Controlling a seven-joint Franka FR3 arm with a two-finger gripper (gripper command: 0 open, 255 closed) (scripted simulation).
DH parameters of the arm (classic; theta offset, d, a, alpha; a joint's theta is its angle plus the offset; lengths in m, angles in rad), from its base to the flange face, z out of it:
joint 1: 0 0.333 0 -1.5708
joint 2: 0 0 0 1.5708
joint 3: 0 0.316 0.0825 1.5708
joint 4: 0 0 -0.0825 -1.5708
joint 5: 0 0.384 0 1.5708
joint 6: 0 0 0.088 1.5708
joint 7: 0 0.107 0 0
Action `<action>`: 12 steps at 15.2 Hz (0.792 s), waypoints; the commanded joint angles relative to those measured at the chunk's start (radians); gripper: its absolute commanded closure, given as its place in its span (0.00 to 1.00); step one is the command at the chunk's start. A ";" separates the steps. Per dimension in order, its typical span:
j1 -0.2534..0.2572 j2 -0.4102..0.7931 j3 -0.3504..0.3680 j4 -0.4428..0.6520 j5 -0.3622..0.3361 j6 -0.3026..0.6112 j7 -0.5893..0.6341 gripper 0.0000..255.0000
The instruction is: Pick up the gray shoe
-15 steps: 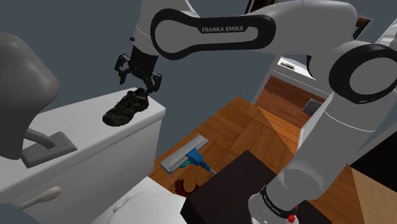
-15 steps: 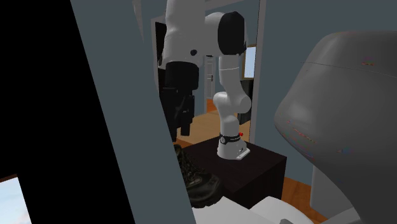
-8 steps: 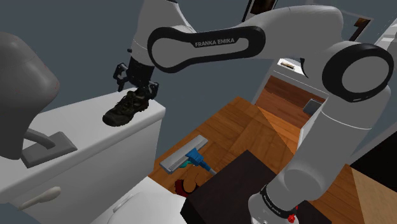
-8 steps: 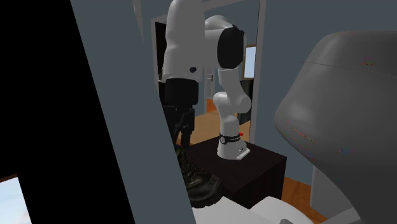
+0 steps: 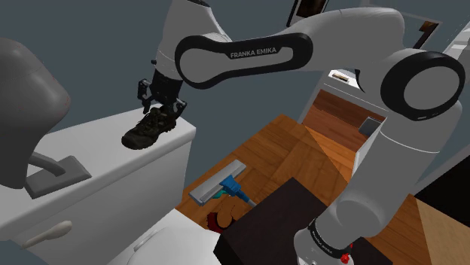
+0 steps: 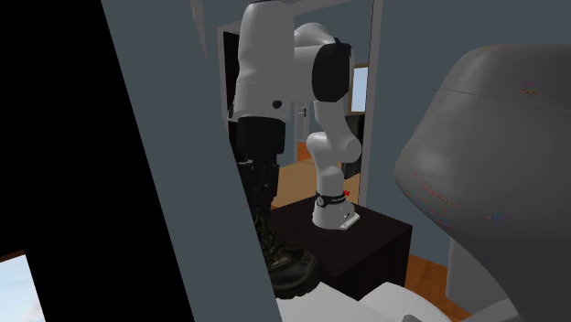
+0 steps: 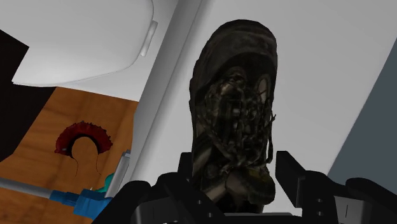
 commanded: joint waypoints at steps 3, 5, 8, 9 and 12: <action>0.000 0.000 0.000 -0.002 0.000 0.001 0.000 1.00; -0.001 -0.003 0.001 0.008 0.004 -0.013 -0.002 1.00; -0.002 -0.012 0.003 0.039 0.011 -0.050 -0.006 1.00; -0.002 -0.015 0.004 0.050 0.013 -0.063 -0.008 1.00; -0.002 -0.021 0.005 0.083 0.018 -0.102 -0.011 1.00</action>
